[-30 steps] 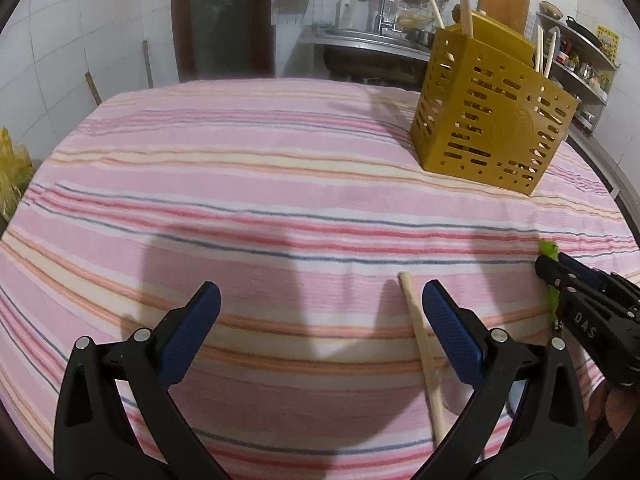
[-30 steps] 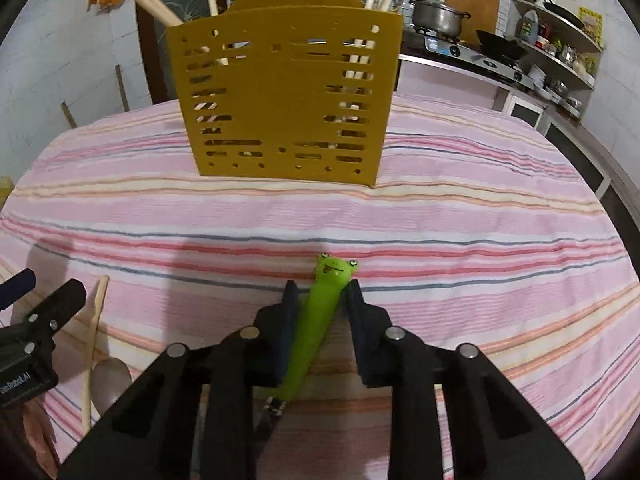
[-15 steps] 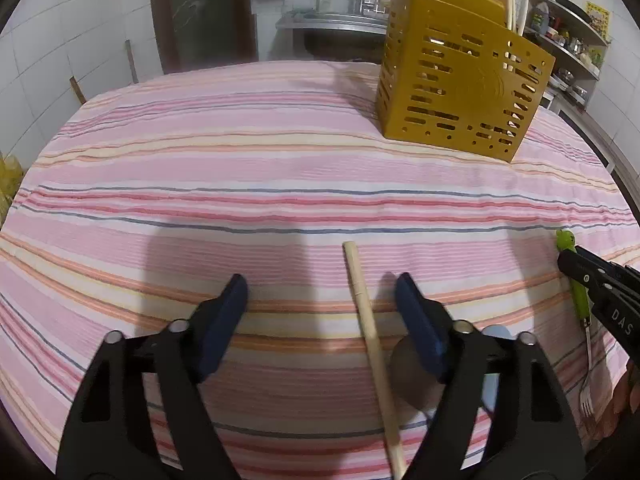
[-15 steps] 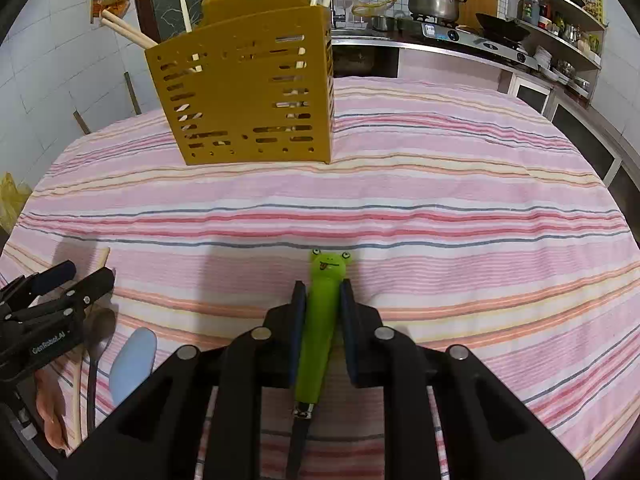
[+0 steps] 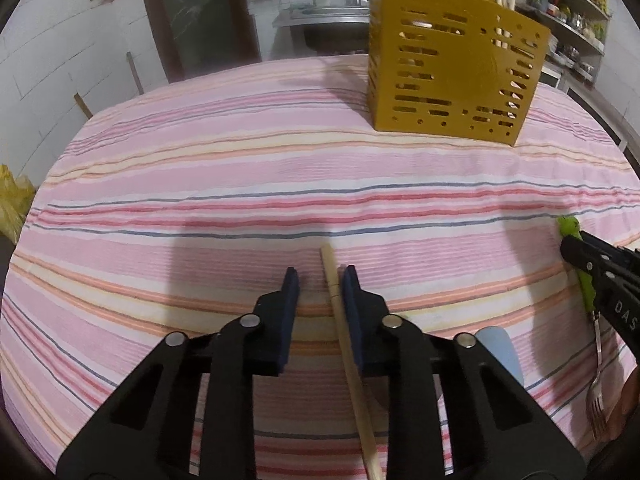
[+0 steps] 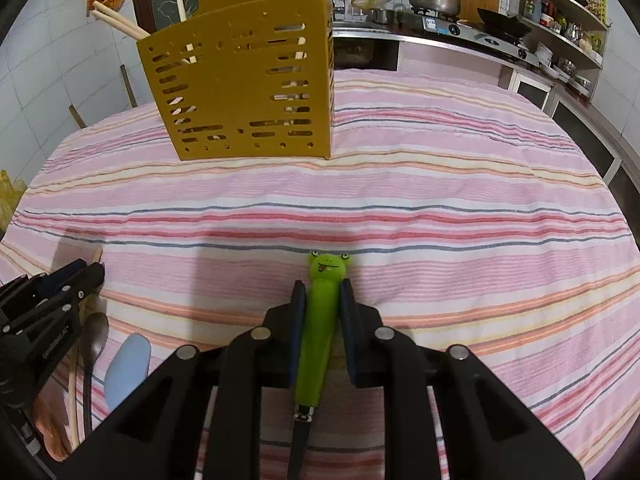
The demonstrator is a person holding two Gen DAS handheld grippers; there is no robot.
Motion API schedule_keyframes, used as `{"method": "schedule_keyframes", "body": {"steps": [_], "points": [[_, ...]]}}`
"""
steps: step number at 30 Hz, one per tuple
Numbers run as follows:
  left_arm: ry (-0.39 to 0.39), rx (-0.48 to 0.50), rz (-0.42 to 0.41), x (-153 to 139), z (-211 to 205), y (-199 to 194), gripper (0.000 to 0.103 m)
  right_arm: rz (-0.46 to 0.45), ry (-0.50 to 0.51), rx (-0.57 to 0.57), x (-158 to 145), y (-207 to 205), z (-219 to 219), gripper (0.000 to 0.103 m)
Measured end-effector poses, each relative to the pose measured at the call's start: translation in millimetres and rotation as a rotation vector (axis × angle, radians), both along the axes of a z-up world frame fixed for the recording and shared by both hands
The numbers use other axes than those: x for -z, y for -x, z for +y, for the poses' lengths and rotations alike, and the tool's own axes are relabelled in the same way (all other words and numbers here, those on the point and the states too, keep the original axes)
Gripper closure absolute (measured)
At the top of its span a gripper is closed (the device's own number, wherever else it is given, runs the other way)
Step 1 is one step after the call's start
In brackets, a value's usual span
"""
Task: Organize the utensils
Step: 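Grasp the green frog-handled fork with the right tool while the left tool grasps a chopstick, then lift the fork and chopstick and carry both above the yellow holder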
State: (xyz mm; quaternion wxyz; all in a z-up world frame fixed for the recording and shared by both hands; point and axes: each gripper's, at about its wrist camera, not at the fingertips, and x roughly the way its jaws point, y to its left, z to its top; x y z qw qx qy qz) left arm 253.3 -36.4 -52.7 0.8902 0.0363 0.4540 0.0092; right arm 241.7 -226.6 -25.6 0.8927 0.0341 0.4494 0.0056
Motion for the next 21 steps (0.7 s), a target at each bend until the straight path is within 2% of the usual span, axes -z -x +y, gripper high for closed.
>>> {"method": "schedule_keyframes", "body": {"steps": [5,15,21], "points": [[0.062,-0.01,0.002,-2,9,-3,0.095,-0.009,0.014,0.002,-1,2,3,0.085],[0.08,-0.004,-0.013,-3,10,-2,0.098,-0.083,-0.012,0.007,-13,16,2,0.086],[0.074,0.006,-0.094,-18,11,5,0.098,-0.154,-0.033,0.013,-26,23,2,0.087]]}}
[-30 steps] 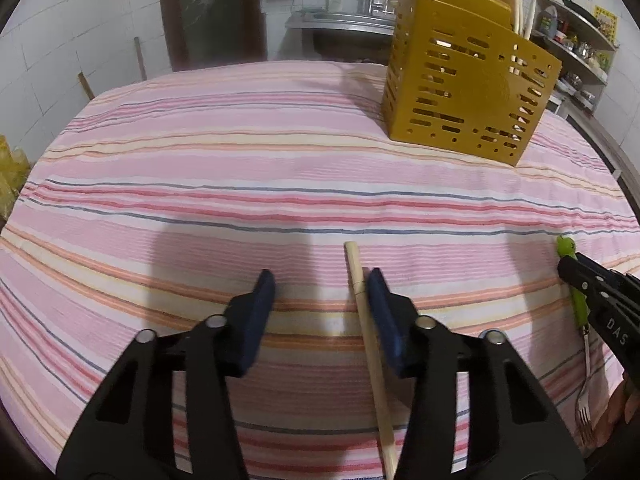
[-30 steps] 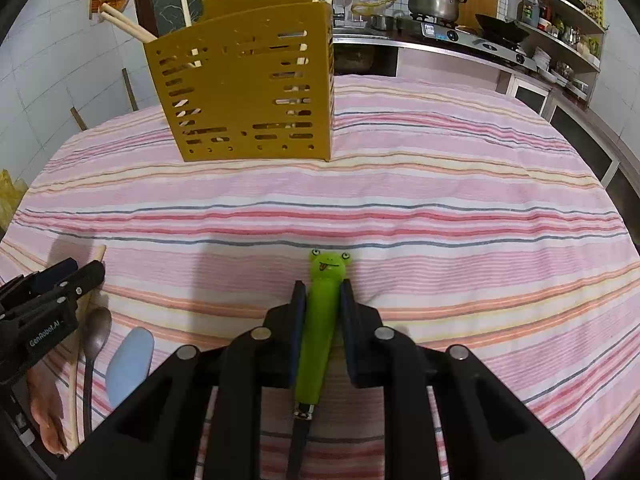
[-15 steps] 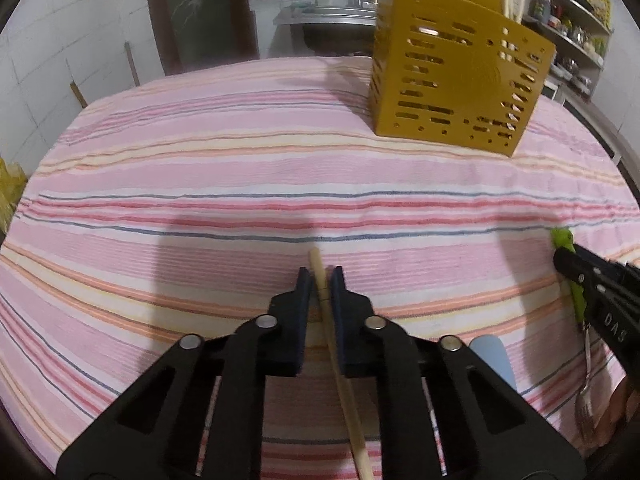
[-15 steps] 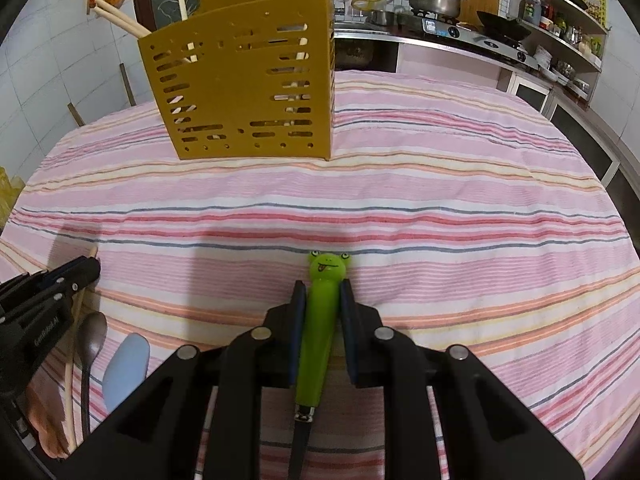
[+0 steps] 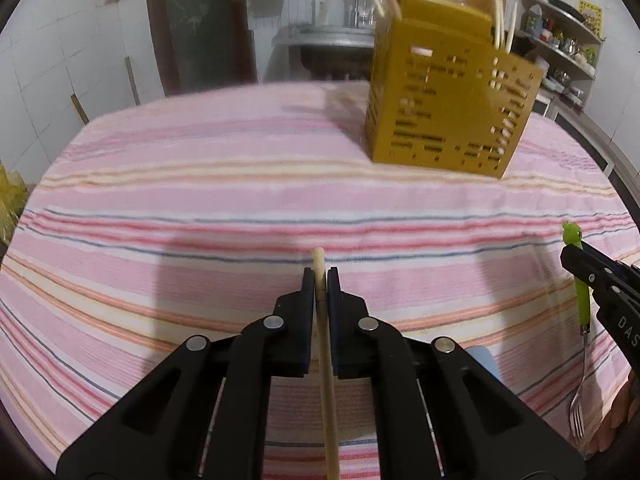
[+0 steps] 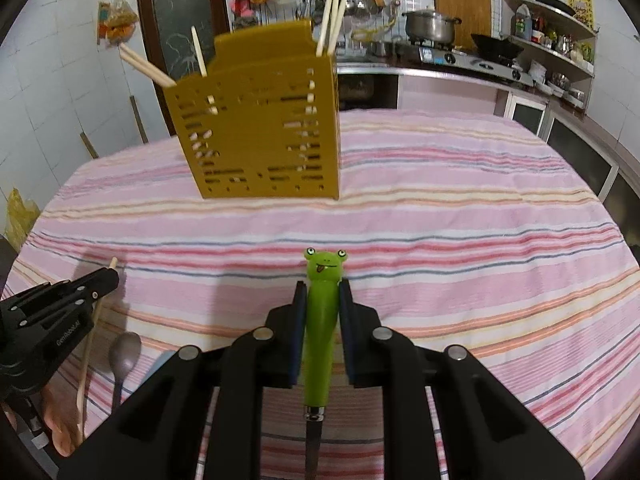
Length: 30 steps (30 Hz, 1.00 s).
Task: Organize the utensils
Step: 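Lift the fork and chopstick and carry both above the yellow holder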
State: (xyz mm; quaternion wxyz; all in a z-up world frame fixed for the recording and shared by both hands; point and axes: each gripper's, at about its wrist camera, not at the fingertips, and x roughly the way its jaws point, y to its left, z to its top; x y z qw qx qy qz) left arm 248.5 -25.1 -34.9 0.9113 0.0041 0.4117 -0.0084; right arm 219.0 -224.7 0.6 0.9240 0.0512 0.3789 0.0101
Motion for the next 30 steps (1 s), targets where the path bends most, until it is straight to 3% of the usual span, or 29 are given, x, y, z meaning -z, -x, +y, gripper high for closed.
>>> {"method": "schedule_keyframes", "body": {"steps": [13,19,30], "points": [[0.038,-0.034,-0.225,-46,17,28,0.099,-0.146,-0.012,0.003,-24,15,1,0.087],[0.01,-0.021,-0.294,-59,24,41,0.099,-0.199,0.005,0.002,-29,20,7,0.087],[0.061,-0.013,-0.389,-78,39,61,0.099,-0.293,0.006,0.018,-39,37,8,0.087]]}}
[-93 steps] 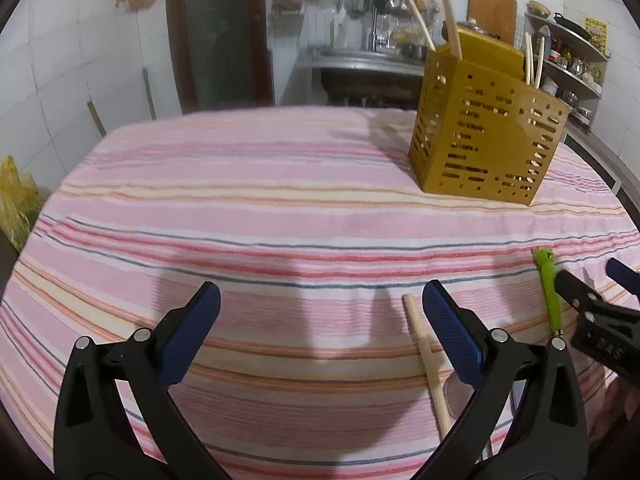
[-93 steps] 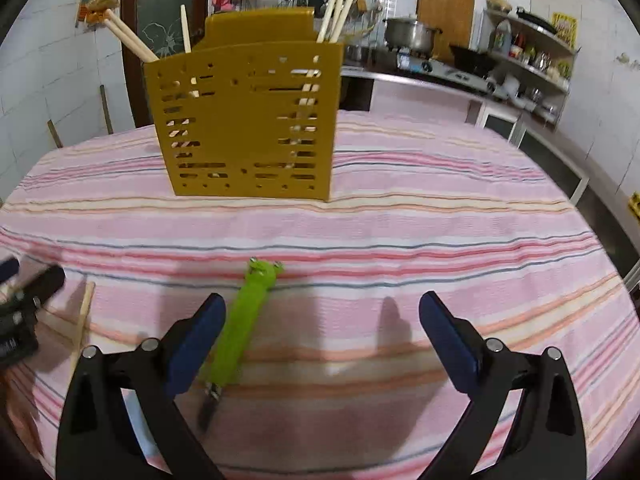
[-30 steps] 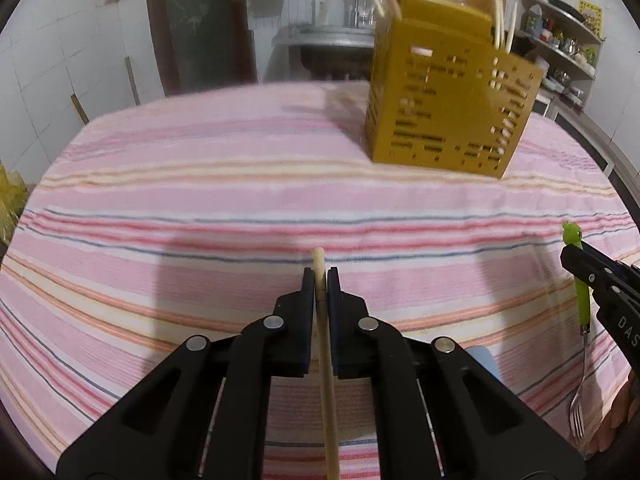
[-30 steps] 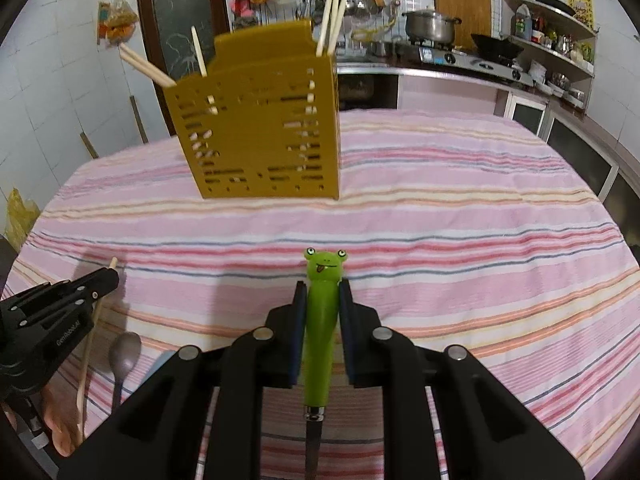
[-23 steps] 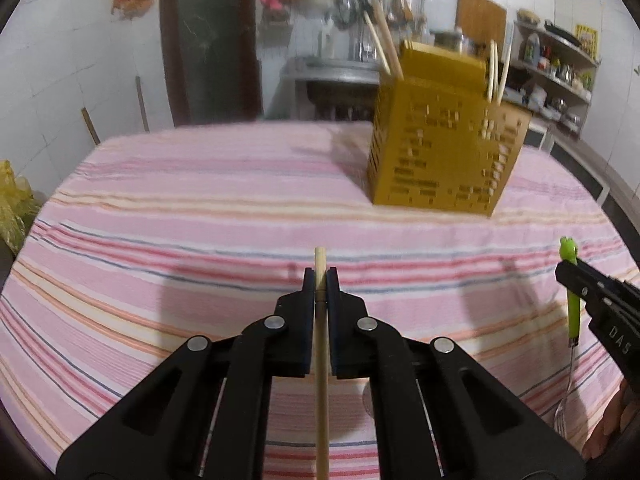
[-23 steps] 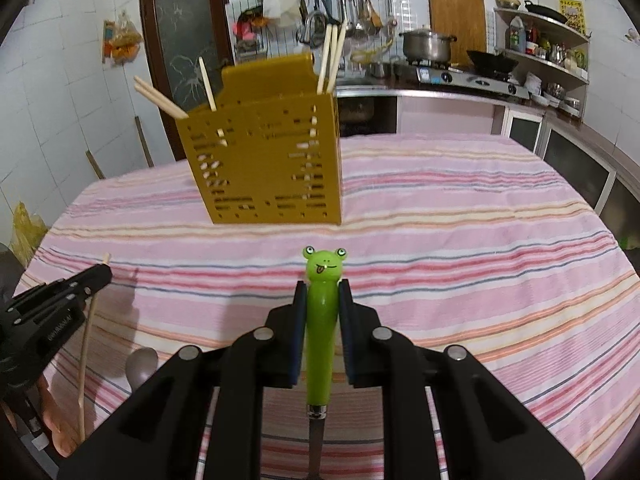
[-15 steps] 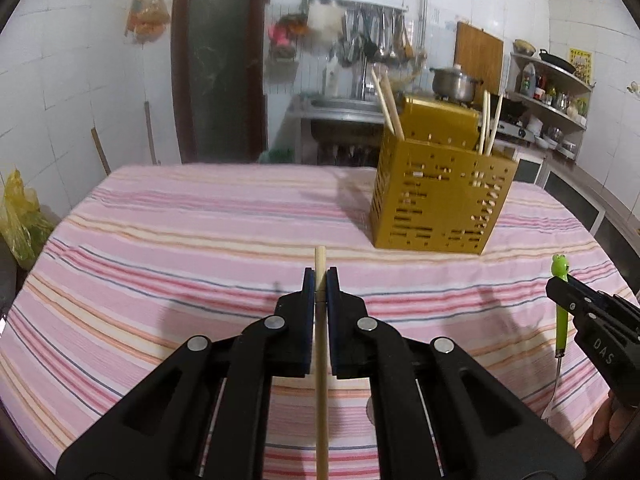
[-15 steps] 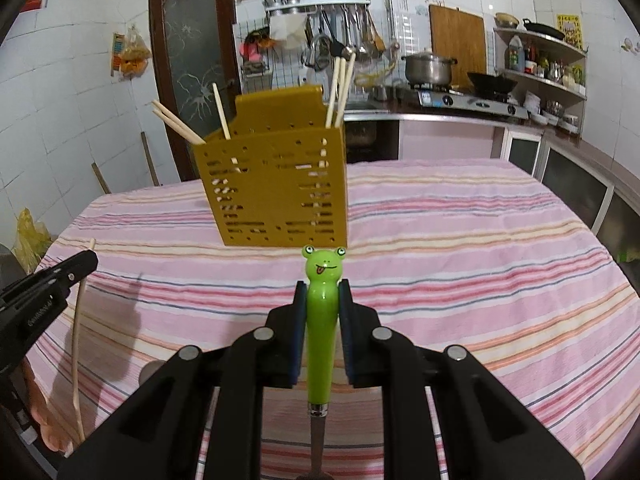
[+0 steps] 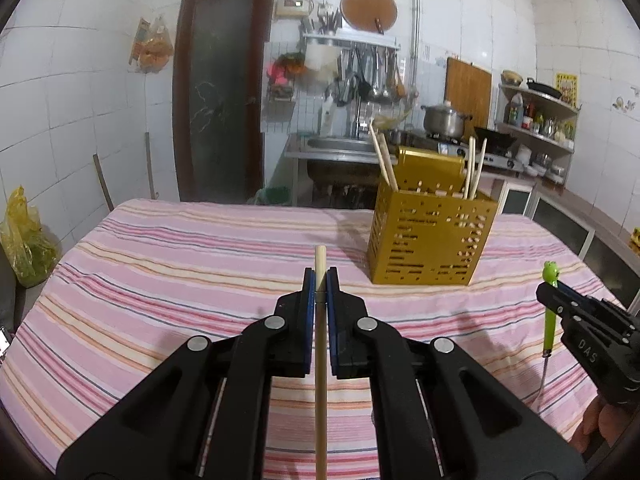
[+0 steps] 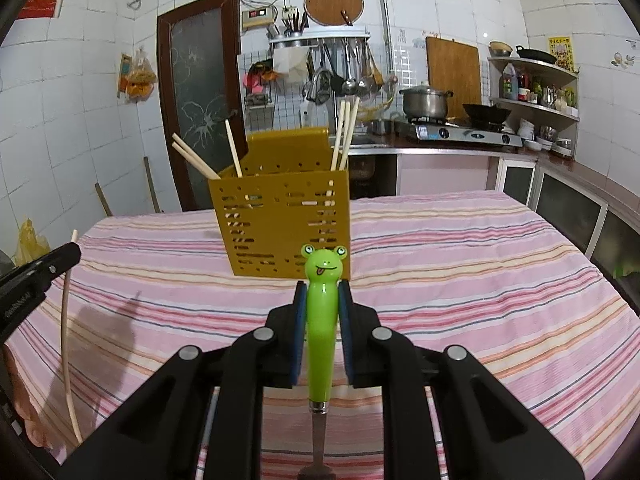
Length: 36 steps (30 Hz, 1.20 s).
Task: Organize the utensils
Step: 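Lift the fork and chopstick and carry both above the yellow holder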
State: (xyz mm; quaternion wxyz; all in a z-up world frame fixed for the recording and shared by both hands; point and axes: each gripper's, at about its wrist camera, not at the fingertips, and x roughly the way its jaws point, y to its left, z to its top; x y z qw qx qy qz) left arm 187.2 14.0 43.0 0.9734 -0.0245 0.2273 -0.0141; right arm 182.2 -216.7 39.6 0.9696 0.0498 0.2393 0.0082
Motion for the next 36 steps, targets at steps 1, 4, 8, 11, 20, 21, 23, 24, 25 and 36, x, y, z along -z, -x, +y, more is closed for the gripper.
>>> {"method": "schedule_keyframes", "body": {"steps": [1,4,8,11,20,21,23,24,25,36], "points": [[0.006,0.002,-0.012,-3,2,3,0.099,-0.005,0.0,0.001,0,0,1,0.087],[0.019,0.0,-0.045,-8,8,10,0.099,-0.028,0.003,0.005,-4,4,1,0.087],[0.037,-0.007,-0.079,-13,13,17,0.099,-0.063,-0.002,0.012,-7,10,-1,0.087],[0.045,-0.008,-0.109,-17,14,21,0.099,-0.081,-0.009,0.018,-10,13,-4,0.087],[0.012,0.003,-0.182,-26,0,32,0.099,-0.162,0.0,0.037,-21,28,-5,0.087],[0.011,0.002,-0.189,-28,-2,32,0.099,-0.177,0.001,0.041,-23,31,-6,0.087],[0.006,0.003,-0.203,-33,-4,33,0.099,-0.199,0.007,0.047,-26,35,-6,0.087],[0.006,0.003,-0.208,-35,-5,34,0.099,-0.202,0.008,0.047,-27,36,-6,0.087],[0.004,0.005,-0.214,-38,-6,34,0.099,-0.202,0.006,0.044,-28,37,-6,0.087],[-0.013,0.042,-0.249,-59,-11,7,0.099,-0.199,0.02,0.028,-37,27,-5,0.087]]}}
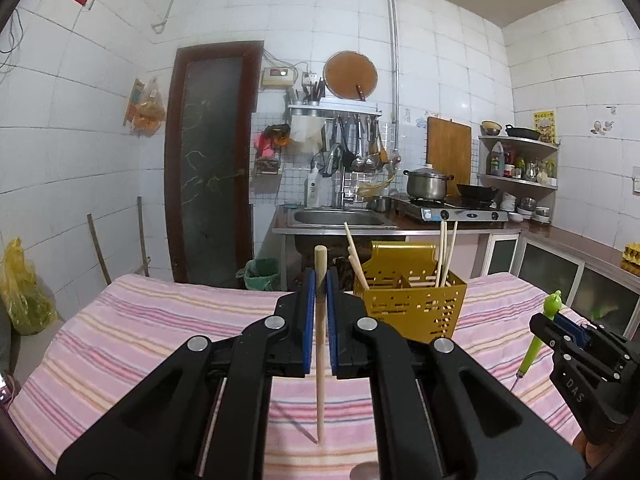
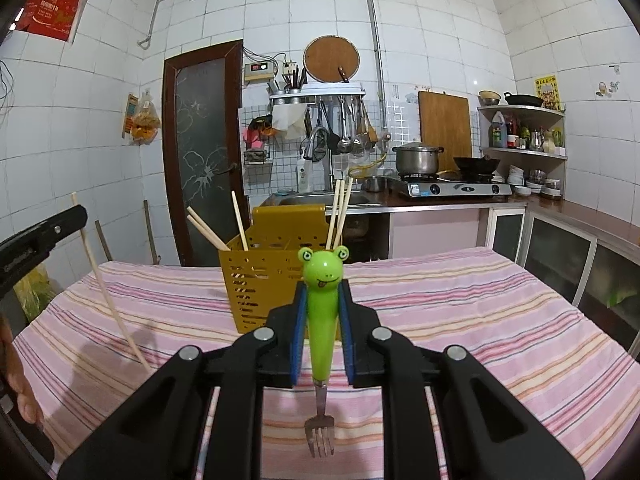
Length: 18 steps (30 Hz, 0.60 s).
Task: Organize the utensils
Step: 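Lift the fork and chopstick and carry both above the yellow holder, then lower the fork and chopstick into the yellow holder and open both tools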
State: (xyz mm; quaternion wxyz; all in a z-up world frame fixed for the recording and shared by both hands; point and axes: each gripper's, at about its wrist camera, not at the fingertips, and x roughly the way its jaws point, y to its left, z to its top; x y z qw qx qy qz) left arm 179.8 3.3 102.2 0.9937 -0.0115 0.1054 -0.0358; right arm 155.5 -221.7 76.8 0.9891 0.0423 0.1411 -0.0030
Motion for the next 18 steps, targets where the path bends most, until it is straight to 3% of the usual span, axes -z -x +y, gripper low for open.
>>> {"method": "schedule_keyframes", "body": {"steps": [11,18], "points": [[0.048,0.039,-0.022,-27,-2,-24,0.099,-0.013,0.034,0.013,-36,-28,-7,0.087],[0.097,0.098,-0.072,-71,-14,-36,0.099,-0.082,0.027,0.017,-81,-43,-11,0.087]]}}
